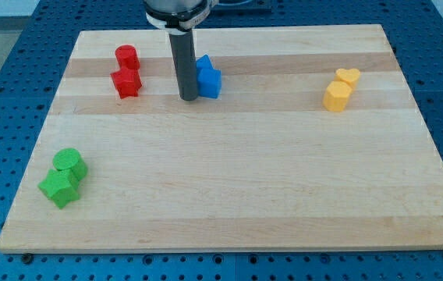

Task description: Push blue blocks towards top

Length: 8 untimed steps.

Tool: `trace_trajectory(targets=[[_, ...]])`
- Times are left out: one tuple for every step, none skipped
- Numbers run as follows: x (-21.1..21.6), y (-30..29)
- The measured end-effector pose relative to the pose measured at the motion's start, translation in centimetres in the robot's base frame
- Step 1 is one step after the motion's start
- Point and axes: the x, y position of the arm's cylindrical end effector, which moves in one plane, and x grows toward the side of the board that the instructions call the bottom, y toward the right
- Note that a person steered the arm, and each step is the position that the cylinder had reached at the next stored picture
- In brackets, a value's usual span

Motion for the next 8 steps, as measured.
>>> trace_trajectory(targets=[[-1.5, 0.0], [-3.2, 0.0], [-2.7, 0.0], [1.5, -0.3], [2.0, 3.1], [1.4, 5.7], [-0.8, 4.8], [-4.0, 4.5]])
